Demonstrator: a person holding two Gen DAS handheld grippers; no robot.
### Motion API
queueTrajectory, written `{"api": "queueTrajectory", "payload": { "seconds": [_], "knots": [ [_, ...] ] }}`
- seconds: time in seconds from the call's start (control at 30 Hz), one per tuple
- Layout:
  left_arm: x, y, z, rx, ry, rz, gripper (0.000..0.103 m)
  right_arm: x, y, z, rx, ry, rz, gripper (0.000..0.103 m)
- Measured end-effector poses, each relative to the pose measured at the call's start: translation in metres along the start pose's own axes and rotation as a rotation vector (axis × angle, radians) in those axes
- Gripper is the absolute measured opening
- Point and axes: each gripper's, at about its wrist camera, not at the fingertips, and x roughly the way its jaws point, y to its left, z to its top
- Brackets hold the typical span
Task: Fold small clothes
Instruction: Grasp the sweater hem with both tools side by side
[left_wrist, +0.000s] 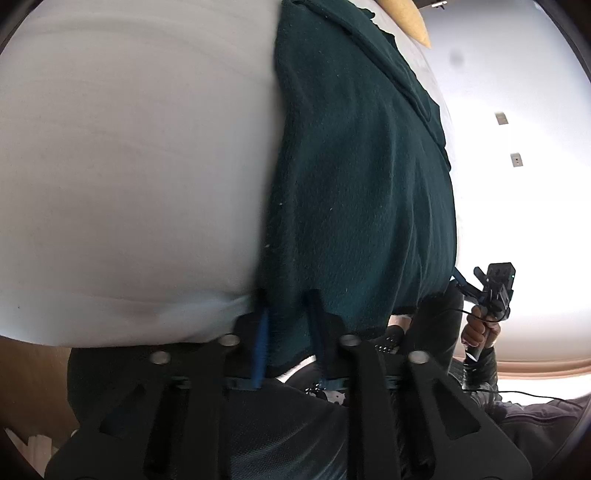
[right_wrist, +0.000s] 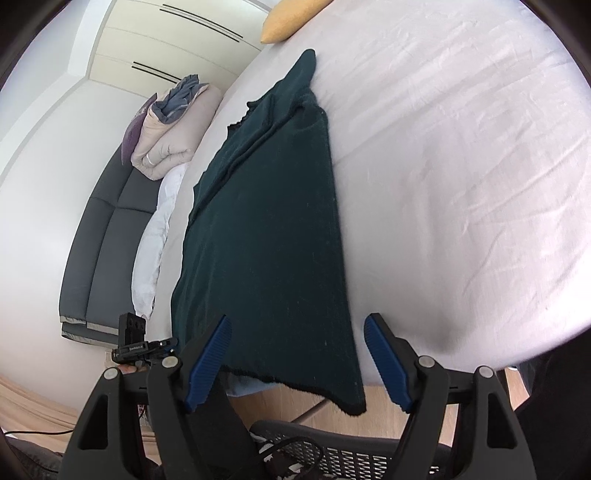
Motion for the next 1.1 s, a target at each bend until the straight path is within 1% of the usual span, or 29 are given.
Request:
{"api": "queueTrajectory", "payload": {
  "seconds": [0.1, 0.23, 0.3, 0.47, 0.57, 0.67, 0.73, 0.77, 0.8, 0.83, 0.87, 0.9, 0.93, 1.1],
  "knots": [
    [0.004, -0.003, 0.001, -0.014, -0.023, -0.012, 0.01, -0.001, 0.001, -0.003, -0.003, 0.024, -0.025, 0.078],
    [0.008, -0.007, 0.002, -0.028, -0.053, -0.026, 0.008, -0.001, -0.002, -0.007, -0.001, 0.049, -0.063, 0.077],
    [0.01, -0.009, 0.003, -0.029, -0.065, -0.025, 0.008, 0.004, -0.005, -0.009, 0.009, 0.075, -0.085, 0.073],
    [0.017, -0.019, 0.004, -0.022, -0.079, -0.015, 0.007, 0.022, -0.007, -0.013, 0.023, 0.151, -0.112, 0.071],
    [0.02, -0.021, 0.004, -0.018, -0.082, -0.01, 0.006, 0.028, -0.012, -0.014, 0.046, 0.16, -0.1, 0.07],
    [0.019, -0.019, 0.006, -0.014, -0.082, -0.008, 0.006, 0.028, -0.019, -0.016, 0.067, 0.15, -0.066, 0.07],
    [0.02, -0.02, 0.007, -0.013, -0.084, -0.008, 0.006, 0.026, -0.022, -0.017, 0.071, 0.142, -0.047, 0.068],
    [0.019, -0.019, 0.006, -0.013, -0.084, -0.009, 0.006, 0.026, -0.022, -0.017, 0.066, 0.143, -0.05, 0.06],
    [0.017, -0.016, 0.005, -0.011, -0.084, -0.009, 0.006, 0.026, -0.022, -0.018, 0.057, 0.15, -0.056, 0.047],
    [0.018, -0.015, 0.004, -0.008, -0.085, -0.008, 0.006, 0.027, -0.021, -0.018, 0.055, 0.157, -0.056, 0.038],
    [0.018, -0.016, 0.004, -0.004, -0.085, -0.008, 0.006, 0.029, -0.021, -0.019, 0.052, 0.169, -0.056, 0.024],
    [0.017, -0.015, 0.002, 0.0, -0.085, -0.009, 0.005, 0.03, -0.02, -0.02, 0.044, 0.173, -0.057, 0.014],
    [0.017, -0.015, 0.002, 0.003, -0.086, -0.012, 0.005, 0.03, -0.018, -0.02, 0.035, 0.174, -0.056, 0.011],
    [0.006, -0.012, -0.002, 0.004, -0.12, -0.051, 0.005, 0.026, 0.002, -0.017, -0.016, 0.152, -0.003, 0.009]
  ]
}}
